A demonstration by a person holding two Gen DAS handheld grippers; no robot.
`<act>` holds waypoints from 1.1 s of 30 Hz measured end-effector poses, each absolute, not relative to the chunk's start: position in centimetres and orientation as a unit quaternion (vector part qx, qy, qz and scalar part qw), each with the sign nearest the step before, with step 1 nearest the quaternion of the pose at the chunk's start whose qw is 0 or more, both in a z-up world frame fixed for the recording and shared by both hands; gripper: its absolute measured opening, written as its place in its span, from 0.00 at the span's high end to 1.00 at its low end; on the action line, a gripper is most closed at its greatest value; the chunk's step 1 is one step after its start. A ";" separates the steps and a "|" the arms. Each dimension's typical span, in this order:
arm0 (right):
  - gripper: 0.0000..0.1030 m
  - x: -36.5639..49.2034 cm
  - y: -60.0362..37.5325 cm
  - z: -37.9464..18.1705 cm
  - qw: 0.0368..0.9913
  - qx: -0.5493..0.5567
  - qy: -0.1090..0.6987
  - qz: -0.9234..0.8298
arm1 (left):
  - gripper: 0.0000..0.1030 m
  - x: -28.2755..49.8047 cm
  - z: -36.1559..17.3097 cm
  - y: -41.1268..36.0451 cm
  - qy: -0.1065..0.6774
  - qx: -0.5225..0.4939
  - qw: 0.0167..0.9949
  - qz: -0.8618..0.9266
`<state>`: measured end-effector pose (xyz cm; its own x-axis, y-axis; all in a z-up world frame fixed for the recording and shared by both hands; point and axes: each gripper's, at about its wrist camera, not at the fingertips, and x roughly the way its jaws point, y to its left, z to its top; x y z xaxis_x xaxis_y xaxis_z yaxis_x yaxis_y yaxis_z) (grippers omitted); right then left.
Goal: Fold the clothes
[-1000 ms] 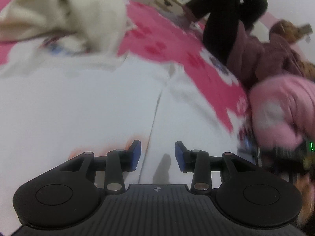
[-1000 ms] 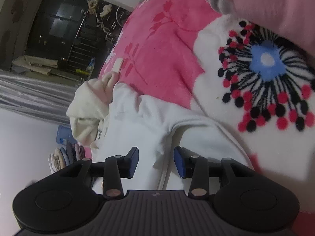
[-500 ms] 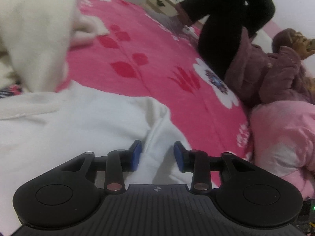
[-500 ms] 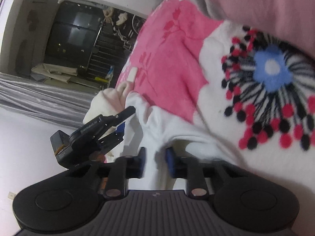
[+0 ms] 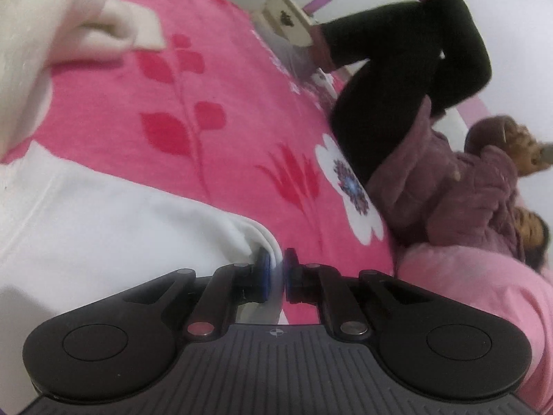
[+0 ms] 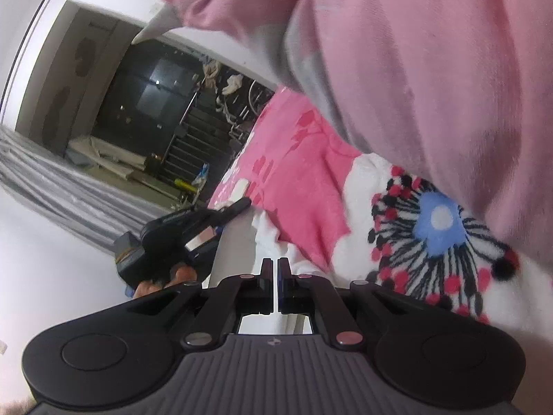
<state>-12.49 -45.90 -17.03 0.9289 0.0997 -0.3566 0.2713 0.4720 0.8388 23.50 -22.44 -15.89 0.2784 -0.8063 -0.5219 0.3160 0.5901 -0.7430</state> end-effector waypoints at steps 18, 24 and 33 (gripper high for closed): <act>1.00 -8.6 -39.7 -14.4 0.926 0.107 0.336 -0.135 | 0.84 27.1 -18.6 -21.9 0.501 -0.324 0.733 -0.327; 0.97 -8.3 -39.9 -14.7 0.915 0.091 0.349 -0.179 | 0.65 26.7 -14.2 -19.1 0.448 -0.257 0.798 -0.311; 0.93 -11.4 -38.0 -10.7 0.932 0.086 0.311 -0.167 | 0.65 19.3 -8.0 -8.8 0.445 -0.124 0.817 -0.346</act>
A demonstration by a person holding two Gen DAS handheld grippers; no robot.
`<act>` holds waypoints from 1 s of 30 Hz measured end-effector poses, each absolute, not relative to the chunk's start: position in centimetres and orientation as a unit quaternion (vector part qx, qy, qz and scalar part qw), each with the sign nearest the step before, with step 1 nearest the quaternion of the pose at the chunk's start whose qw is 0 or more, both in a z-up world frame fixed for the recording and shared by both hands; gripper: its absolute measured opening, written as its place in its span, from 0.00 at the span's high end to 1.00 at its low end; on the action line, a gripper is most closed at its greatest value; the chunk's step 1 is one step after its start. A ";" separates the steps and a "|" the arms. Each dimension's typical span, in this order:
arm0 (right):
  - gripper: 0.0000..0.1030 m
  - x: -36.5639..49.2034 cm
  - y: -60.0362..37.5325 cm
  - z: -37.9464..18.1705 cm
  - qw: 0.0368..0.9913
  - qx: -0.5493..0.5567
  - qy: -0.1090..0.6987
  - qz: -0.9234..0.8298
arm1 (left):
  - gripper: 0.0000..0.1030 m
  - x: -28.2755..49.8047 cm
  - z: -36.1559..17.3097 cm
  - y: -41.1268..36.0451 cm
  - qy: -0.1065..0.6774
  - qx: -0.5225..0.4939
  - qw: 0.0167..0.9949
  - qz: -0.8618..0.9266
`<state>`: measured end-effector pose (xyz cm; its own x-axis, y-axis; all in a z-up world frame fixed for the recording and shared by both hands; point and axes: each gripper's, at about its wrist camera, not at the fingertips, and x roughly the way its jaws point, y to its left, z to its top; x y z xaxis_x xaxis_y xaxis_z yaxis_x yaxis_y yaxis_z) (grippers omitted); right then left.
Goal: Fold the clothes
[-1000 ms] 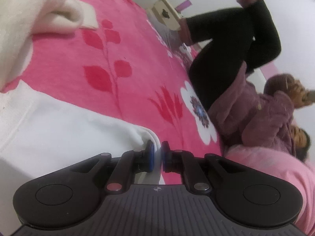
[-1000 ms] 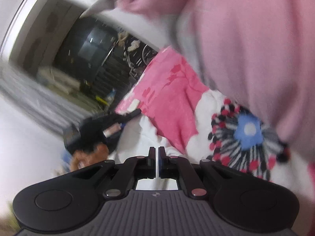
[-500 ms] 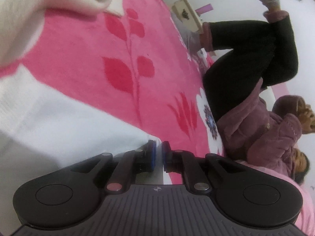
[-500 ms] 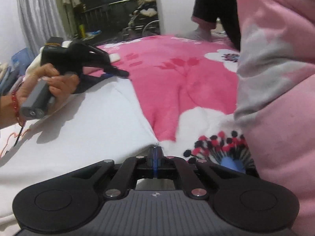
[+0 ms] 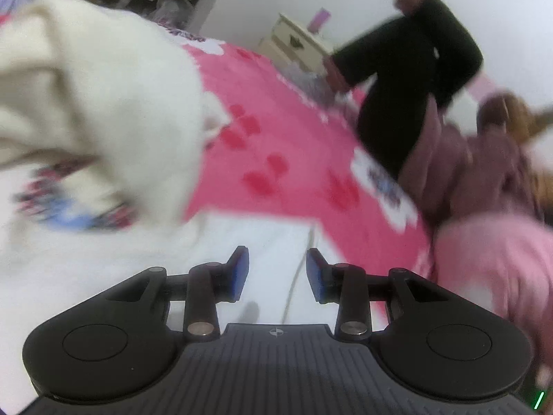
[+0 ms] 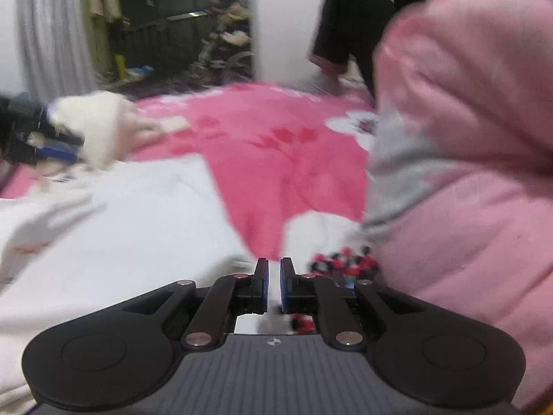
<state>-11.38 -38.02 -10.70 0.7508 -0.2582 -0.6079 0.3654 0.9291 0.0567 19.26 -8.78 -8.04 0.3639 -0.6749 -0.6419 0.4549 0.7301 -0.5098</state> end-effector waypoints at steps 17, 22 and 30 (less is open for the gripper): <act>0.65 -17.6 -13.9 -8.2 0.872 -0.166 0.323 0.328 | 0.65 -0.2 -9.3 5.6 0.587 -0.089 0.740 -0.317; 0.63 -19.3 -7.8 -11.2 0.827 -0.326 0.256 0.379 | 0.65 -0.7 -10.3 7.0 0.596 -0.118 0.740 -0.290; 0.87 -14.7 -10.0 -10.2 0.874 -0.221 0.287 0.324 | 0.64 -1.3 -9.5 9.3 0.582 -0.142 0.755 -0.266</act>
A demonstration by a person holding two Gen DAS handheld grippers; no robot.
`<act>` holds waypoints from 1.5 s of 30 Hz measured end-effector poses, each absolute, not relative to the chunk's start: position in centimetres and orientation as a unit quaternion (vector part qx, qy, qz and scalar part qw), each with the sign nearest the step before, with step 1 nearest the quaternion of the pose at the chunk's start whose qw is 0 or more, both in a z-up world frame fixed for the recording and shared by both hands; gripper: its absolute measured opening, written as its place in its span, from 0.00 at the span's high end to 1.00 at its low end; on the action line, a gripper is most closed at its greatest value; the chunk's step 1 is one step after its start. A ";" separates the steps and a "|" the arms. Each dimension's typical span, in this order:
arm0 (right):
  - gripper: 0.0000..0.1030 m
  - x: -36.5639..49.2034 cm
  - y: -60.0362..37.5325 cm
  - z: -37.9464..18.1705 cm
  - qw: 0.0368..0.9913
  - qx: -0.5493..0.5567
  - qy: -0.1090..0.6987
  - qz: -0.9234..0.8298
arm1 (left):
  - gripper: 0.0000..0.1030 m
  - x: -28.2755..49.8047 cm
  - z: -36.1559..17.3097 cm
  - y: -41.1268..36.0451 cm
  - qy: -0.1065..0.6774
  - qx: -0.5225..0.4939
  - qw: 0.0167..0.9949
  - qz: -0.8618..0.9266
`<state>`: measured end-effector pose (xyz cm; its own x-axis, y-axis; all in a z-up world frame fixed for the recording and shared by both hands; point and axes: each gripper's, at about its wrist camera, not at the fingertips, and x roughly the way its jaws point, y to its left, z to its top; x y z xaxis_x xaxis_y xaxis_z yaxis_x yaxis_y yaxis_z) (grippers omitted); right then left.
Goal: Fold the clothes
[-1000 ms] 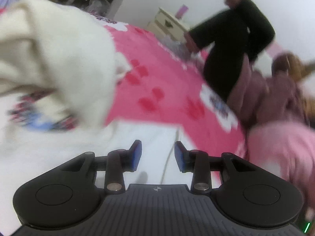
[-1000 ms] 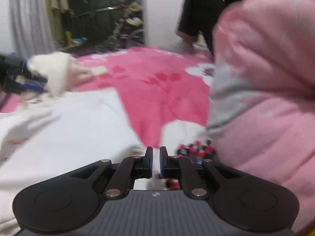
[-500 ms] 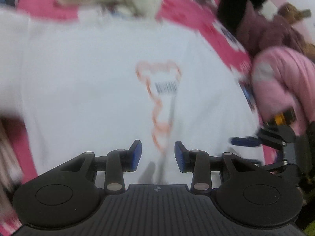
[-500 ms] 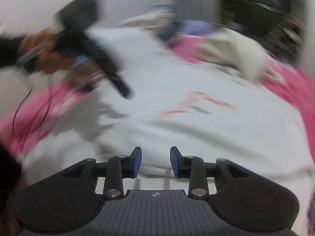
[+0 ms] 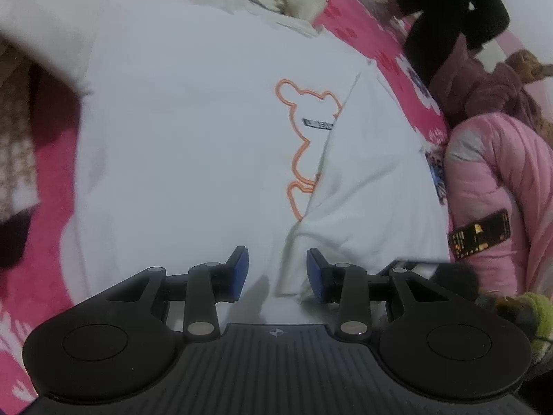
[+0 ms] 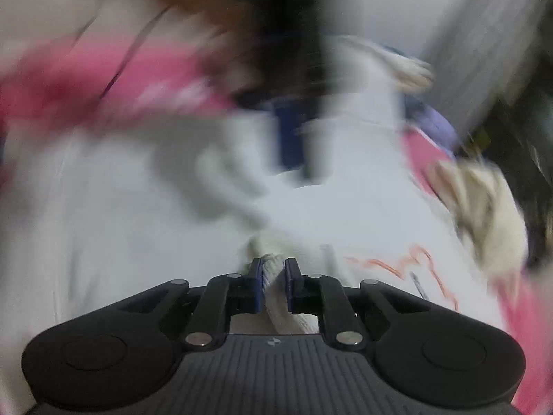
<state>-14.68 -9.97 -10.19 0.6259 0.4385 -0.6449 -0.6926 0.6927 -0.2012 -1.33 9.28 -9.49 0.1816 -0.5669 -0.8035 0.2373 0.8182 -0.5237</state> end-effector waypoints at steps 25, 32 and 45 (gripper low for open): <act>0.44 -8.0 -16.7 -9.5 0.752 0.117 0.415 0.498 | 0.60 0.2 -11.8 10.4 0.597 -0.153 0.748 -0.247; 0.58 -10.0 -23.2 -8.5 0.853 0.158 0.372 0.329 | 0.60 0.0 -11.7 7.2 0.569 -0.105 0.760 -0.295; 0.72 -9.7 -23.0 -8.2 0.918 0.007 0.340 0.207 | 0.59 -4.5 -7.7 2.2 0.447 0.056 0.831 -0.328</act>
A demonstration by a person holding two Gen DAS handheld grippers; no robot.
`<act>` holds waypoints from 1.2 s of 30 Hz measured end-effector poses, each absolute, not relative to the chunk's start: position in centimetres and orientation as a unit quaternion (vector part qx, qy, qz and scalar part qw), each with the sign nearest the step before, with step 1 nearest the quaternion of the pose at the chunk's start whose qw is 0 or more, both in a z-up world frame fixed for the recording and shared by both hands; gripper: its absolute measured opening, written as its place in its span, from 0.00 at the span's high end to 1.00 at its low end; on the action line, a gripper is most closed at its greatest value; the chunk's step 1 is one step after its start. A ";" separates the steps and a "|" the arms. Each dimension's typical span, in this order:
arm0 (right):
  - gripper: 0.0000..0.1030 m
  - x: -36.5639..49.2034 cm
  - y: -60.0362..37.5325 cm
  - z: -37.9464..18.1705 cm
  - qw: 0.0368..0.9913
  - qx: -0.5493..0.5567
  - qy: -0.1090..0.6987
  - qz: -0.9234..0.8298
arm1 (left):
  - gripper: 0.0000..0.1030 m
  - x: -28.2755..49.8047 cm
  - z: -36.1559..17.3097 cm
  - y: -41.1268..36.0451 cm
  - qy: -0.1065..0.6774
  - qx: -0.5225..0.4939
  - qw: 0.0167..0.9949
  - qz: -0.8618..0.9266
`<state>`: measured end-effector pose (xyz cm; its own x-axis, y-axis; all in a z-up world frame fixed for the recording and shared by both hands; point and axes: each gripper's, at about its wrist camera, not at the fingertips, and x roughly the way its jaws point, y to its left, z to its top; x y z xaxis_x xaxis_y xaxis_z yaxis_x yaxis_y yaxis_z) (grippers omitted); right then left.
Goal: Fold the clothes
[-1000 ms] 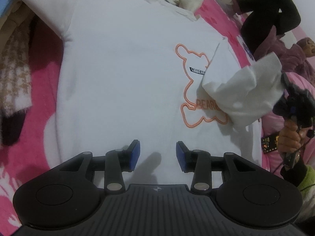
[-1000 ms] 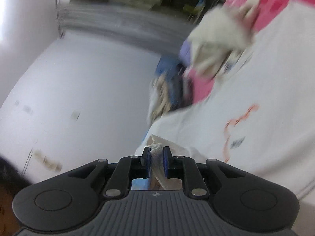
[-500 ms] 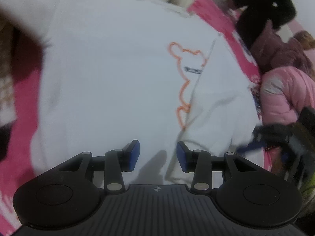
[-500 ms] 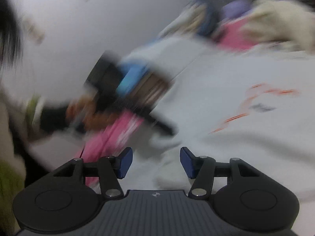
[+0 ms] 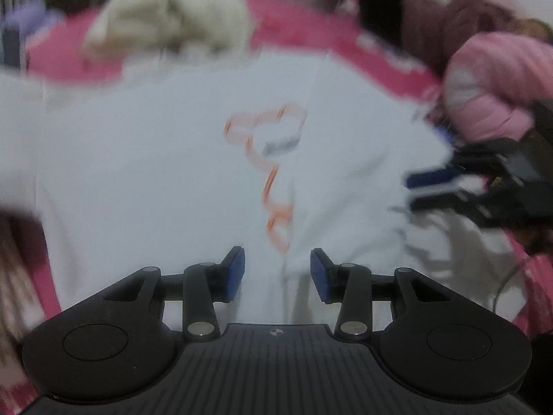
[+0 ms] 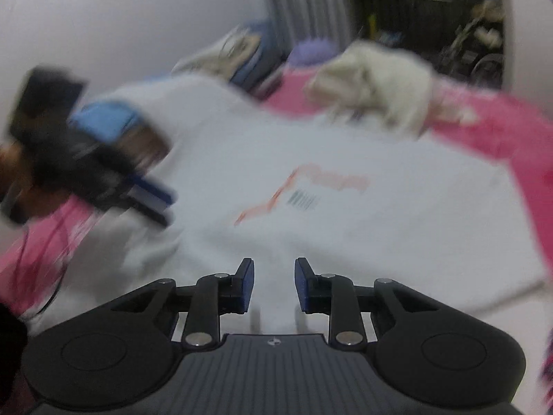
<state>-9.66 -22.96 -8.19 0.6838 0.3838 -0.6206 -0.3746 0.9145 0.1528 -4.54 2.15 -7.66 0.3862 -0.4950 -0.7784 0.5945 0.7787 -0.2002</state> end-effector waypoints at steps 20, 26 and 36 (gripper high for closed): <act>0.77 5.6 -31.9 -15.4 0.884 0.251 0.394 0.004 | 0.54 -9.0 -13.2 -1.4 0.466 0.154 0.787 -0.374; 0.71 4.6 -30.0 -11.9 0.870 0.269 0.412 0.038 | 0.54 -7.7 -9.3 0.8 0.485 0.089 0.802 -0.337; 0.68 7.2 -10.3 -0.3 0.873 0.085 0.366 0.310 | 0.50 -9.5 1.8 18.5 0.341 -0.096 0.933 -0.062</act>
